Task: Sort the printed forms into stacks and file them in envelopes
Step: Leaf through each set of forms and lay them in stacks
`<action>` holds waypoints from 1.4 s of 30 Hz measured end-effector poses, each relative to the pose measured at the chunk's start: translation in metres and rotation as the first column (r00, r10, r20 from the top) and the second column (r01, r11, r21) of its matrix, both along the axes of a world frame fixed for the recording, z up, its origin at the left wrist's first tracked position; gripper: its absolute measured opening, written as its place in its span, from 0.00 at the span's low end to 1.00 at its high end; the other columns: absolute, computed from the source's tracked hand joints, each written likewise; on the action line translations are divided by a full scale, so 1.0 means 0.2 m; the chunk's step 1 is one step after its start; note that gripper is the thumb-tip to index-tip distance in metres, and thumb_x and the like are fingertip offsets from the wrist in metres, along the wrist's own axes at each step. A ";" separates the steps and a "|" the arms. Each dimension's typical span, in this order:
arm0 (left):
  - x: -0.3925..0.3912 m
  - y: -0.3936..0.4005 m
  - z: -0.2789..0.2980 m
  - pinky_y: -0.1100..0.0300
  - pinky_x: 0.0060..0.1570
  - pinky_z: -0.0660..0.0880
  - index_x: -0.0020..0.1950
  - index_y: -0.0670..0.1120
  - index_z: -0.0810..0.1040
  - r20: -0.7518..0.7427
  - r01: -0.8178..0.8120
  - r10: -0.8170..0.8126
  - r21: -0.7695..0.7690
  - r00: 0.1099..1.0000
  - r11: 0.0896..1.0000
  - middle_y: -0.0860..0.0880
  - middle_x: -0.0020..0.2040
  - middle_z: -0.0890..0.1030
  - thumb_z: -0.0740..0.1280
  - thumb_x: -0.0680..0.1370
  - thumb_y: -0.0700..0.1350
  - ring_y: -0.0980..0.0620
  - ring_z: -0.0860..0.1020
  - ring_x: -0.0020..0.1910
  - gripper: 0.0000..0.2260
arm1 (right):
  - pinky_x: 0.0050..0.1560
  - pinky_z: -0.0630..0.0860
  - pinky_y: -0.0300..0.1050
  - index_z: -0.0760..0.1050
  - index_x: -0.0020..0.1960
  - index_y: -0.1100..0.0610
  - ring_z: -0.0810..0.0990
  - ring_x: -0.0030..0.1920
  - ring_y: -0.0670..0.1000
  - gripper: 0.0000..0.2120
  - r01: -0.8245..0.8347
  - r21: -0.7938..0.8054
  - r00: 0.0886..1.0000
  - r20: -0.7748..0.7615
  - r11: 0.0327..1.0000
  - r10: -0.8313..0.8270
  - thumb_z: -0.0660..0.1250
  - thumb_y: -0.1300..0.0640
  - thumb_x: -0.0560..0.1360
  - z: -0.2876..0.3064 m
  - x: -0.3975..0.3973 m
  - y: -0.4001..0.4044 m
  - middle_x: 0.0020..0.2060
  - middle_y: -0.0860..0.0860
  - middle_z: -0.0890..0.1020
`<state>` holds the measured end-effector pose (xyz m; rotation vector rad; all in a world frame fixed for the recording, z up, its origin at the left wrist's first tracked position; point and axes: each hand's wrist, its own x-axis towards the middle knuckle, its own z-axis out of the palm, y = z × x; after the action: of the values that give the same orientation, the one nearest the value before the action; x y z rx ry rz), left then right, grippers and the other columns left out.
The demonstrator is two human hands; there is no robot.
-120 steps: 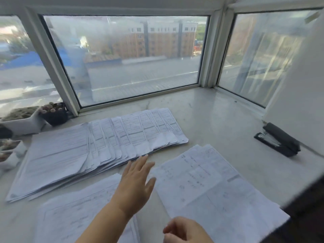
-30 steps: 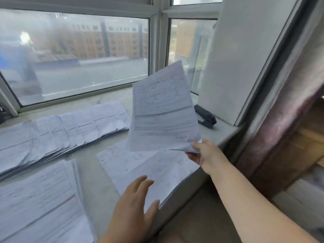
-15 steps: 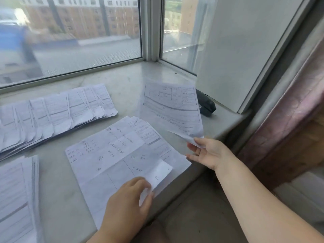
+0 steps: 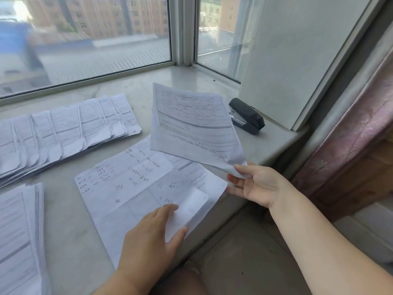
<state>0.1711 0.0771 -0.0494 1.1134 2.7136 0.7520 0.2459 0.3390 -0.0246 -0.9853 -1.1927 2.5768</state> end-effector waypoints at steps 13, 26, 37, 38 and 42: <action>0.04 0.06 0.05 0.58 0.34 0.73 0.74 0.62 0.51 -0.105 0.098 -0.113 -0.137 0.988 0.986 0.56 0.66 0.71 0.63 0.72 0.64 0.51 0.77 0.54 0.34 | 0.50 0.79 0.65 0.78 0.53 0.54 0.83 0.40 0.50 0.11 -0.172 0.047 0.979 -0.107 0.984 0.176 0.60 0.65 0.79 0.11 -0.27 -0.07 0.39 0.51 0.83; 0.05 0.20 -0.03 0.58 0.42 0.68 0.74 0.44 0.54 -0.226 0.002 -0.122 -0.467 0.966 0.884 0.45 0.71 0.62 0.58 0.77 0.43 0.46 0.64 0.65 0.26 | 0.39 0.78 0.47 0.74 0.49 0.56 0.78 0.49 0.56 0.08 0.111 0.589 0.928 0.227 0.801 -0.296 0.60 0.67 0.79 0.02 -0.15 0.24 0.53 0.56 0.78; 0.02 -0.10 -0.16 0.70 0.42 0.66 0.64 0.45 0.76 0.277 -0.341 0.230 0.474 0.933 0.812 0.64 0.42 0.78 0.57 0.77 0.50 0.58 0.79 0.43 0.19 | 0.54 0.79 0.60 0.76 0.49 0.62 0.80 0.50 0.60 0.06 -0.327 0.795 0.827 0.502 0.511 -0.254 0.60 0.65 0.76 0.05 -0.04 0.48 0.47 0.58 0.81; 0.02 -0.09 -0.15 0.71 0.42 0.65 0.64 0.42 0.76 0.269 -0.322 0.214 0.473 0.939 0.820 0.64 0.45 0.77 0.57 0.76 0.49 0.56 0.79 0.45 0.21 | 0.53 0.80 0.56 0.74 0.47 0.63 0.79 0.47 0.56 0.04 -0.375 0.766 0.821 0.536 0.522 -0.196 0.60 0.65 0.76 0.04 -0.05 0.46 0.44 0.57 0.79; 0.03 -0.06 -0.10 0.64 0.53 0.66 0.73 0.54 0.64 0.107 -0.230 0.205 0.377 0.973 0.897 0.63 0.61 0.70 0.57 0.78 0.47 0.61 0.69 0.61 0.22 | 0.41 0.69 0.46 0.75 0.52 0.68 0.72 0.42 0.53 0.08 -0.516 0.678 0.814 0.578 0.524 0.054 0.61 0.68 0.75 -0.03 -0.12 0.26 0.41 0.57 0.75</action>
<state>0.1762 0.0658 -0.0691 0.8269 2.7340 1.3841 0.2227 0.3905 -0.0305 -1.2594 -2.5613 1.4915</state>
